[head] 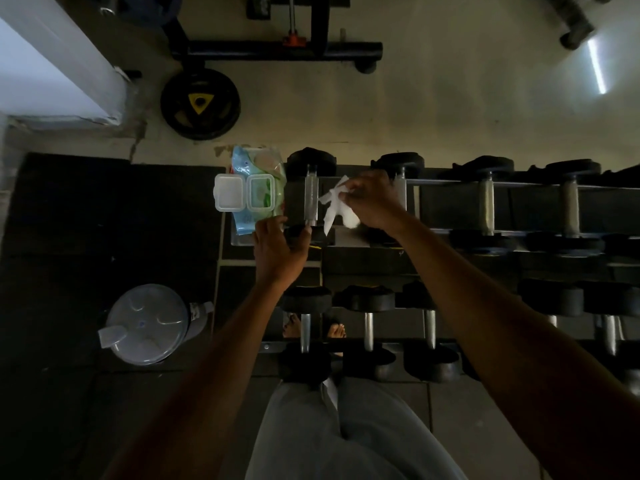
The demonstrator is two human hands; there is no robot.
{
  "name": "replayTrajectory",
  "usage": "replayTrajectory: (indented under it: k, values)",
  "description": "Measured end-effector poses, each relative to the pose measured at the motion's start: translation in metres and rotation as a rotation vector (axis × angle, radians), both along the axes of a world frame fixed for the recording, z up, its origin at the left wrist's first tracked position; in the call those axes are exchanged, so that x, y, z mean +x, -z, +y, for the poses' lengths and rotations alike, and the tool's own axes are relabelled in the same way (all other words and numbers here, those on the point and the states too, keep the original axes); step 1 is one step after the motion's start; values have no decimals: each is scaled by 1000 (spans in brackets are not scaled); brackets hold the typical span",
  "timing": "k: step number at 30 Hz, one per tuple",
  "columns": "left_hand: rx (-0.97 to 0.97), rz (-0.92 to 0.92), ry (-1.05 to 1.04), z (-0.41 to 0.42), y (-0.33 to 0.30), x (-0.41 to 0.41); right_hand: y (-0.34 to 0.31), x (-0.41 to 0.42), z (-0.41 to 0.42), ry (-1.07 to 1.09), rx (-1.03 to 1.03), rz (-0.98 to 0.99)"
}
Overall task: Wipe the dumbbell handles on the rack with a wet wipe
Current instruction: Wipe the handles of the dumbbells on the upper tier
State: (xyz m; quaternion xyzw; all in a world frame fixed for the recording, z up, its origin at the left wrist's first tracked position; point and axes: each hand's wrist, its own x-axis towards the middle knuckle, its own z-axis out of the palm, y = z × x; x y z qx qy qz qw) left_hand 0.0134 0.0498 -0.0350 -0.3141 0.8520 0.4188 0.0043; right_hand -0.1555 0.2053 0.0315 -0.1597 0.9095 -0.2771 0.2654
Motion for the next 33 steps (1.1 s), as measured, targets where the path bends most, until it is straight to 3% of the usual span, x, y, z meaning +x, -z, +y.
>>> replayTrajectory:
  k: [6,11,16,19,22,25,29,33]
  values:
    - [31,3,-10,2,4,0,3,2,-2,165,-248,-201]
    - [116,31,5,-1,11,0,13,7,-3,486,-486,-568]
    - [131,62,5,1,13,1,22,5,2,536,-644,-781]
    - [164,68,-12,2,12,1,25,1,-6,395,-426,-537]
    - [164,73,-13,2,12,2,31,-3,-9,71,-194,-168]
    - [150,91,-13,3,11,2,35,-2,-9,-166,-99,-95]
    - [149,101,-19,4,14,4,44,5,-14,-126,-153,-45]
    - [144,124,-31,3,15,4,61,12,-14,-321,-129,142]
